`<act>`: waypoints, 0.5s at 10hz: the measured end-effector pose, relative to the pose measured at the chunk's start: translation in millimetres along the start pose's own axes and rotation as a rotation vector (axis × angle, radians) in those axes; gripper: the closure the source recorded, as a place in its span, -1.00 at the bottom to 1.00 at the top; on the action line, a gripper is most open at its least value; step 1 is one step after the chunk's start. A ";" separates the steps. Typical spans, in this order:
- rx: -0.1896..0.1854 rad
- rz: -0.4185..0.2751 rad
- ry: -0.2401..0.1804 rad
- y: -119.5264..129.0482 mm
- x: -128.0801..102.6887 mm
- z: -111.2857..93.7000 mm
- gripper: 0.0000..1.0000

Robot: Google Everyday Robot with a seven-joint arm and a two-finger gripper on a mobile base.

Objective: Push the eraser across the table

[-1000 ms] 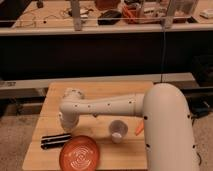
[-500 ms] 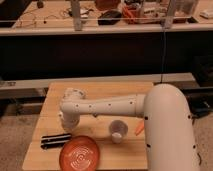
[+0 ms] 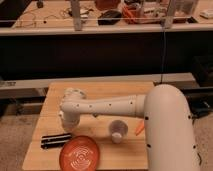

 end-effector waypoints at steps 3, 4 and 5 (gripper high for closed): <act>0.003 -0.003 -0.005 0.2 0.4 1.3 1.00; 0.004 -0.004 -0.007 0.6 0.7 1.6 1.00; 0.005 -0.005 -0.010 0.4 0.9 1.9 1.00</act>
